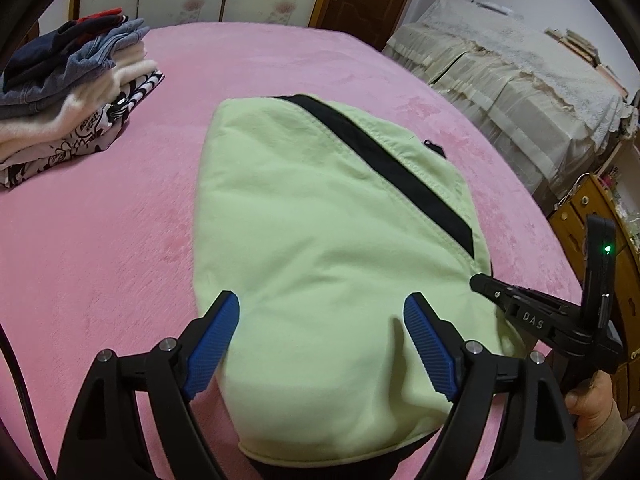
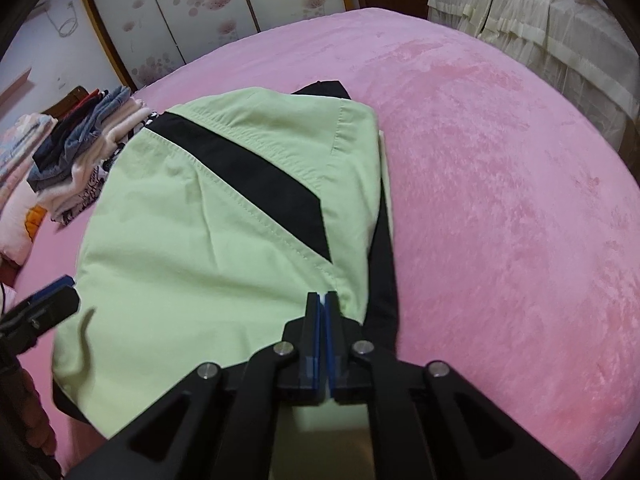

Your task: Fold large clothes

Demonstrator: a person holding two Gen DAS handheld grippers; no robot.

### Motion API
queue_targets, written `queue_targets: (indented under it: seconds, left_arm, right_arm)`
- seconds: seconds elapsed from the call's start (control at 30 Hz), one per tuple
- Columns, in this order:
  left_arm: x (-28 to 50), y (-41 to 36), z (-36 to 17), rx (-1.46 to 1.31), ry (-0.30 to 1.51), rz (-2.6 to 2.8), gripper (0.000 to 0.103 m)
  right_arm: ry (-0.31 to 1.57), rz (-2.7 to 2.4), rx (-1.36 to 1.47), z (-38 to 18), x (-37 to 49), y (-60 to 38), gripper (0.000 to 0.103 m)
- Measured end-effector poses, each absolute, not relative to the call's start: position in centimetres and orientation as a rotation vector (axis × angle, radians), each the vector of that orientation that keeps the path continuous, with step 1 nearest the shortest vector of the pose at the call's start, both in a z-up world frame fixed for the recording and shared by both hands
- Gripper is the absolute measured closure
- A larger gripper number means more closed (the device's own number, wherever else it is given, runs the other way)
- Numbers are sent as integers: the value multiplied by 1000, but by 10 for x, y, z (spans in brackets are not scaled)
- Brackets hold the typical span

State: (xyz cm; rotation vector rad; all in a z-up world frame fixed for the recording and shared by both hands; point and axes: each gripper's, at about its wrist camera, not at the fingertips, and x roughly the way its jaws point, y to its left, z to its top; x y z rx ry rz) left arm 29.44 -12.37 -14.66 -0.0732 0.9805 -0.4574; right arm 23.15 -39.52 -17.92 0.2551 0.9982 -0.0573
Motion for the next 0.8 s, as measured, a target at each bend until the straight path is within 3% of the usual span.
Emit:
queue_targets:
  seconds: [0.07,0.17,0.23,0.3,0.47,0.53,0.57,0.8]
  left_arm:
    - [295,-123,-144,-56,1009,-432,20]
    - [294,-120,-139,-50,1062,-402,20]
    - [293,-114,-135,-70,1098,-394,20]
    - [289,-106,-128,-97,1115,-391,20]
    - [272,-92,-103,-92,1107,-336,20]
    - [264,-89,-91,-61,1082,-317,20]
    - [258,-87,-85,-52,1067,-322,20]
    - [249,-81,-57,-42,1063,-307,20]
  right_arm:
    - [1017,-67,259,-177,233,-394,100]
    - [1042,-63,261,-169,232,-391,89]
    - [1042,-41,283,-158,226,-389,68]
    - [1031,-24,294,-147,218,-388,56]
    - [988,-4,286,-115,192,-383,53]
    - [982,8,286,-103,184,-383,40]
    - [978,14,285,-97,180,-383,39]
    - [930,18,260,-62,163,-389,36]
